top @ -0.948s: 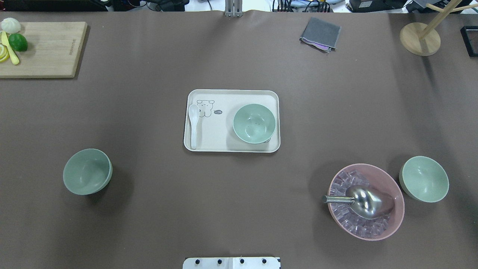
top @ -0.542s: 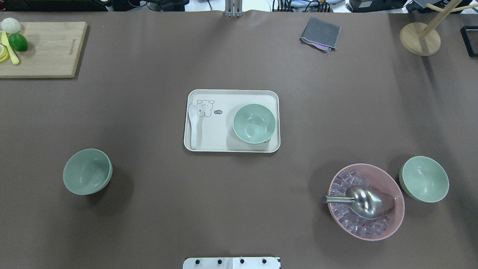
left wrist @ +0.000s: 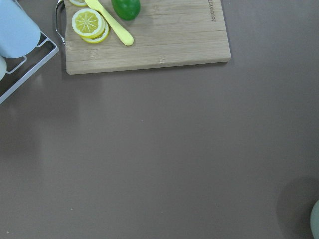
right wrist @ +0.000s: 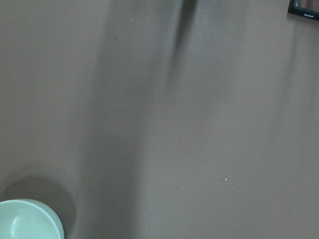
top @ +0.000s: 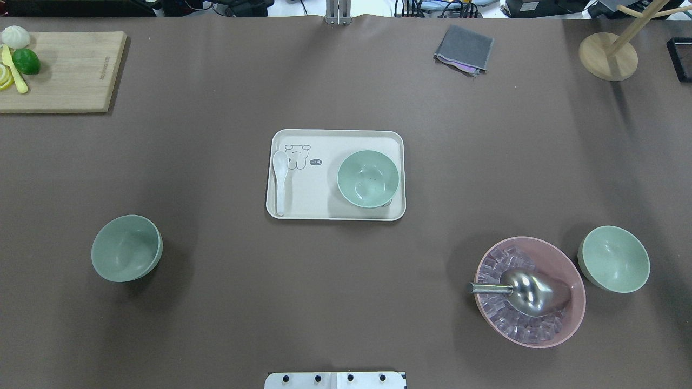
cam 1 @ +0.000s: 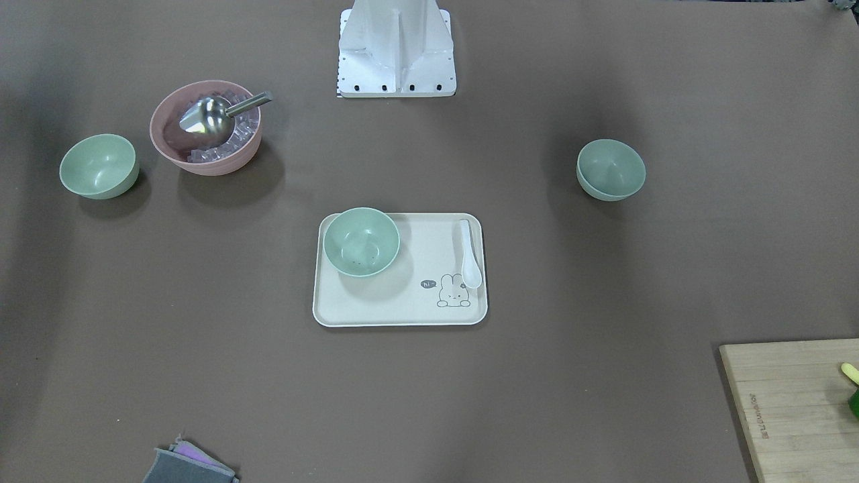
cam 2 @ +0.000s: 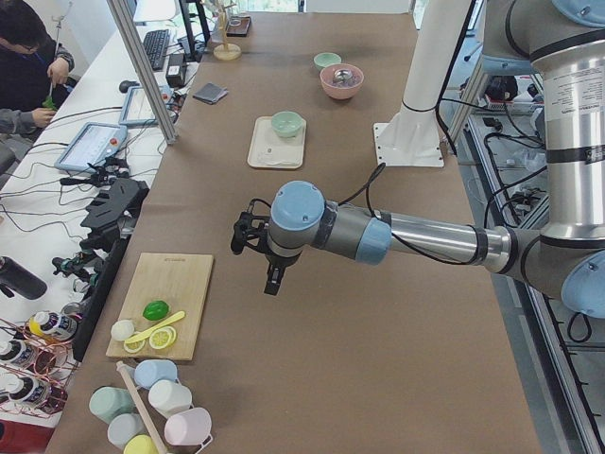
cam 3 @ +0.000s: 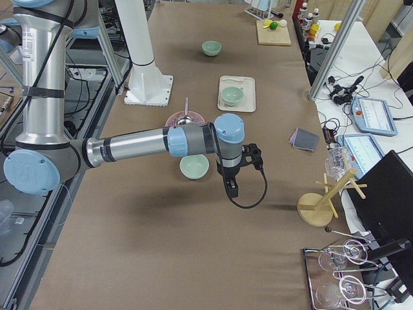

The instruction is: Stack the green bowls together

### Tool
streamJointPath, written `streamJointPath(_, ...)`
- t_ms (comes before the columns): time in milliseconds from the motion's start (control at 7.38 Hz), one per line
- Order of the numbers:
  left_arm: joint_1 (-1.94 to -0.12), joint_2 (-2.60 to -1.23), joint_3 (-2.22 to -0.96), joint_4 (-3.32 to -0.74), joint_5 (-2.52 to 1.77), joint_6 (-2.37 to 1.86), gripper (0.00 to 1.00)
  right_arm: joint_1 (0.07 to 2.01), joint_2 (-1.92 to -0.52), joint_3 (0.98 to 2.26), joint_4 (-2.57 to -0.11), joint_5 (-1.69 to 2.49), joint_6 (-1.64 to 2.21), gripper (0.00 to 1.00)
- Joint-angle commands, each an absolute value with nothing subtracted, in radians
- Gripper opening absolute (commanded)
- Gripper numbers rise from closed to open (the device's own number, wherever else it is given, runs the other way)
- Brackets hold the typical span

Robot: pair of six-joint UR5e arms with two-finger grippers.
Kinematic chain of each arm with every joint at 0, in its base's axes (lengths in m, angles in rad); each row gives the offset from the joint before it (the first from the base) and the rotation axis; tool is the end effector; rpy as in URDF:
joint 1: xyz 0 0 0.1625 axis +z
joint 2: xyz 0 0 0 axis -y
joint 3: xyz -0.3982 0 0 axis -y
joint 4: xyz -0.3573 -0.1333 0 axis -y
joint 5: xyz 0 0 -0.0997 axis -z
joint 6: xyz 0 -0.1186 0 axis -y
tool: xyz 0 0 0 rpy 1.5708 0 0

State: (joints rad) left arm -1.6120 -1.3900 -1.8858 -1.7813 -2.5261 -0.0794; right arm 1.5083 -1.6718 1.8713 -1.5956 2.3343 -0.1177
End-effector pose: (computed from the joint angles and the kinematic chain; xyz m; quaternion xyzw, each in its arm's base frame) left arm -0.0529 -0.3976 0.5372 0.1436 0.4557 0.0260 0.8781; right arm 0.0248 -0.4255 0.5549 0.0912 -0.3688 -0.1155 0.9178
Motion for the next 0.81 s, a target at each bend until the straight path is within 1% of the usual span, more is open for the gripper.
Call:
streamJointPath(0, -1.550, -1.382, -1.882, -1.903, -2.604, -0.318, 0.98, 1.441, -1.715, 1.862, -1.471, 2.333, -0.071, 1.00)
streamJointPath(135, -1.457, -1.378, -1.878, -2.048, -2.593, -0.483, 0.98, 1.389, -1.713, 1.864, -1.457, 2.327, 0.034, 1.00)
streamJointPath(271, -1.354, -1.373, -1.876, -2.131, -2.553, -0.606, 0.98, 1.362, -1.713, 1.864, -1.441, 2.322, 0.091, 1.00)
streamJointPath(542, -1.136, -1.370, -1.907, -2.174, -2.345, -0.780, 0.98, 1.335, -1.713, 1.871, -1.439, 2.307, 0.198, 1.00)
streamJointPath(677, -1.059, -1.371, -1.925, -2.172, -2.304, -0.829, 0.98, 1.332, -1.713, 1.871, -1.439, 2.290, 0.201, 1.00)
